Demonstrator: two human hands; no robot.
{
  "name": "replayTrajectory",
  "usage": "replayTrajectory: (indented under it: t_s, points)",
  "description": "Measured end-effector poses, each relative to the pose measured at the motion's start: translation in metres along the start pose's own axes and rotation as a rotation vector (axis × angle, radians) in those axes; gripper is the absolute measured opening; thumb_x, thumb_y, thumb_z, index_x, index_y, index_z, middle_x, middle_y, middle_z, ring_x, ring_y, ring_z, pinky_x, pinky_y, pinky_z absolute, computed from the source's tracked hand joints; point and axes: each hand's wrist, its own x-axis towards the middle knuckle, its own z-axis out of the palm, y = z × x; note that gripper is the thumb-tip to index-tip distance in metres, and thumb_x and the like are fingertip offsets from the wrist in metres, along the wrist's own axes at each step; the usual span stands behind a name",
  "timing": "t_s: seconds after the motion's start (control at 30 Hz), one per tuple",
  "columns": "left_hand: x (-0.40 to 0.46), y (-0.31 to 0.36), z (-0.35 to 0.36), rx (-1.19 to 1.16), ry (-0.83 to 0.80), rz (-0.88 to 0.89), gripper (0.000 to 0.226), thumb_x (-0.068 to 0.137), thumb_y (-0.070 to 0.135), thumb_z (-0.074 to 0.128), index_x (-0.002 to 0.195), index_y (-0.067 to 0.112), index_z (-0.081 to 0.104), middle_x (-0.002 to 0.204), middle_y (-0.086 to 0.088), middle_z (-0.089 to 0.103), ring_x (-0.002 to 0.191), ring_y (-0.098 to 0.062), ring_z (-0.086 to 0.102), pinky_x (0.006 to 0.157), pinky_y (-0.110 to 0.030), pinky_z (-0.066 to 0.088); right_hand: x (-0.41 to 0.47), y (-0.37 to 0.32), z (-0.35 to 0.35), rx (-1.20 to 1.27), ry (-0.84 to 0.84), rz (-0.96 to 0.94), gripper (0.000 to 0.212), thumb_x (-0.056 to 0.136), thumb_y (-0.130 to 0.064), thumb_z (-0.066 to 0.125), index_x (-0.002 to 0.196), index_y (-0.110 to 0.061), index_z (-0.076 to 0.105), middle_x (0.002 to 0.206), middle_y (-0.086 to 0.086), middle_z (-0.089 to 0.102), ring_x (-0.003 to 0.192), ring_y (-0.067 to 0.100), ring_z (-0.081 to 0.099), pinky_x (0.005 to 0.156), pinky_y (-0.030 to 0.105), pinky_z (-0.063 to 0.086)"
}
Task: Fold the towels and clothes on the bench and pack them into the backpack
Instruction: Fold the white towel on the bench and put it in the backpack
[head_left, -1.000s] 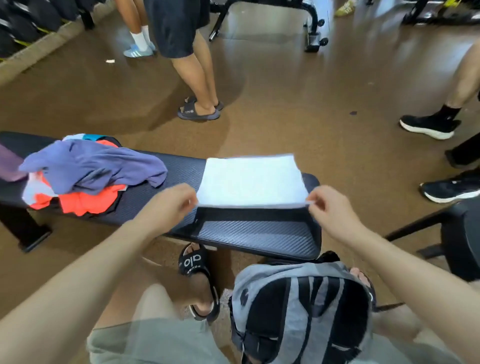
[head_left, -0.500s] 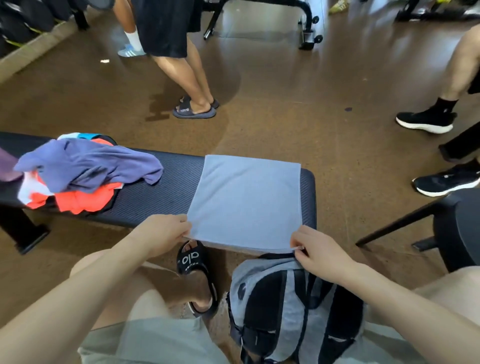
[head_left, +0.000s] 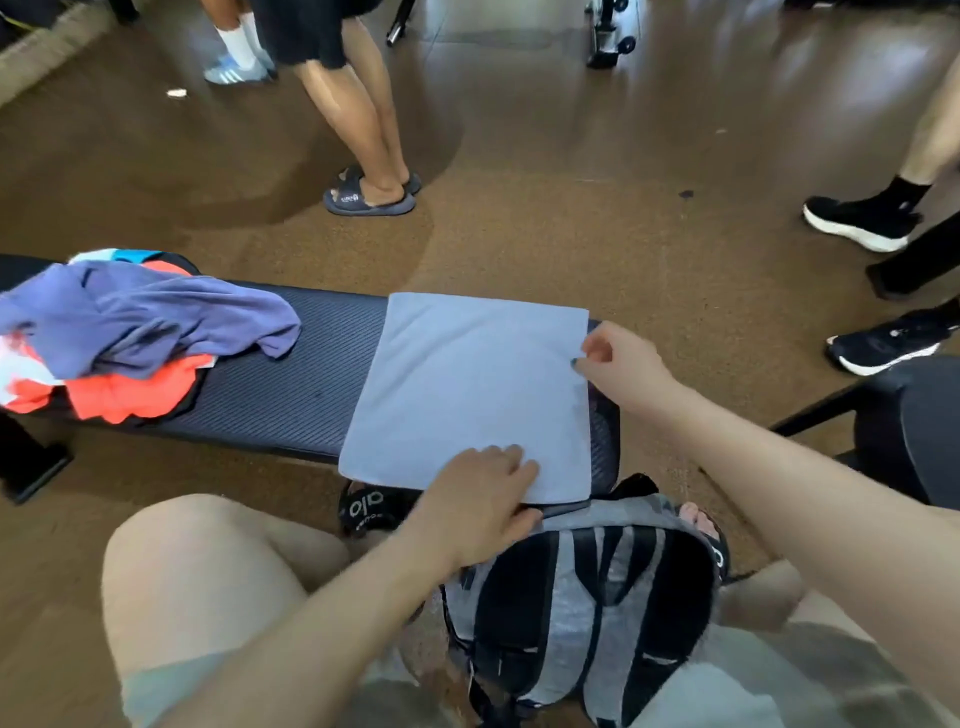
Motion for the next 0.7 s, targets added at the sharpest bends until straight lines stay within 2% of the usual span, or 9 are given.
replayTrajectory:
  t_s: [0.07,0.17,0.23,0.3,0.4,0.5,0.57,0.63,0.7]
  points:
    - [0.020,0.024,0.010,0.005,0.006,0.022,0.033,0.089,0.046,0.060,0.098,0.015,0.053,0.092,-0.005,0.056,0.076,-0.027,0.055,0.060,-0.035,0.029,0.029,0.004,-0.003,-0.052,0.064,0.026,0.035,0.096,-0.029,0.065,0.125,-0.012,0.056,0.112,0.005,0.059,0.103,0.025,0.057,0.070,0.031,0.041]
    - [0.040,0.047,0.023,0.024,-0.011,-0.017,0.026,0.078,0.034,0.070,0.089,0.017,0.054,0.086,-0.002,0.055,0.071,-0.024,0.056,0.057,-0.032,0.026,0.063,0.012,-0.003,-0.160,0.061,0.097,0.053,0.097,-0.037,0.062,0.140,-0.010,0.048,0.135,0.011,0.052,0.114,0.030,0.056,0.085,0.038,0.050]
    - [0.047,0.054,0.026,0.040,-0.031,-0.048,0.026,0.069,0.025,0.076,0.084,0.018,0.055,0.082,-0.001,0.056,0.064,-0.022,0.053,0.055,-0.031,0.022,0.078,0.016,0.001,-0.240,0.021,0.146,0.054,0.097,-0.042,0.058,0.140,-0.011,0.050,0.142,0.013,0.044,0.112,0.034,0.057,0.090,0.044,0.053]
    - [0.051,0.058,0.025,0.075,-0.075,-0.078,0.029,0.064,0.026,0.080,0.079,0.019,0.056,0.076,0.001,0.055,0.057,-0.019,0.049,0.052,-0.031,0.017,0.089,0.017,0.005,-0.230,0.013,0.173,0.048,0.097,-0.043,0.057,0.134,-0.013,0.056,0.142,0.013,0.039,0.101,0.035,0.061,0.089,0.045,0.054]
    - [0.056,0.060,0.024,0.140,-0.127,-0.119,0.031,0.060,0.024,0.083,0.074,0.021,0.055,0.069,0.001,0.051,0.051,-0.016,0.042,0.049,-0.032,0.013,0.100,0.021,0.010,-0.156,0.057,0.168,0.031,0.097,-0.038,0.060,0.116,-0.015,0.064,0.135,0.012,0.044,0.096,0.034,0.061,0.085,0.041,0.053]
    - [0.061,0.062,0.022,0.179,-0.161,-0.123,0.030,0.055,0.016,0.080,0.071,0.021,0.055,0.064,0.002,0.048,0.047,-0.014,0.039,0.048,-0.031,0.012,0.104,0.025,0.009,-0.011,0.139,0.145,0.007,0.094,-0.025,0.061,0.091,-0.019,0.063,0.115,0.009,0.060,0.095,0.029,0.059,0.074,0.034,0.044]
    - [0.062,0.064,0.021,0.173,-0.158,-0.116,0.030,0.057,0.015,0.079,0.071,0.021,0.053,0.064,0.002,0.047,0.047,-0.014,0.036,0.048,-0.031,0.009,0.104,0.027,0.007,0.055,0.156,0.151,0.012,0.093,-0.018,0.059,0.082,-0.018,0.056,0.098,0.005,0.061,0.089,0.026,0.056,0.069,0.031,0.039]
    - [0.059,0.067,0.020,0.149,-0.163,-0.080,0.029,0.060,0.015,0.077,0.074,0.021,0.052,0.066,0.003,0.046,0.048,-0.015,0.030,0.050,-0.032,0.000,0.099,0.029,0.002,0.092,0.168,0.170,0.017,0.092,-0.013,0.055,0.077,-0.018,0.049,0.084,0.001,0.055,0.081,0.024,0.050,0.064,0.032,0.037]
    - [0.054,0.071,0.018,0.122,-0.198,-0.059,0.029,0.060,0.013,0.075,0.076,0.021,0.052,0.067,0.003,0.046,0.047,-0.015,0.034,0.051,-0.033,-0.004,0.093,0.034,-0.001,0.089,0.184,0.195,0.018,0.090,-0.010,0.050,0.075,-0.019,0.045,0.079,0.000,0.052,0.078,0.025,0.047,0.064,0.033,0.036]
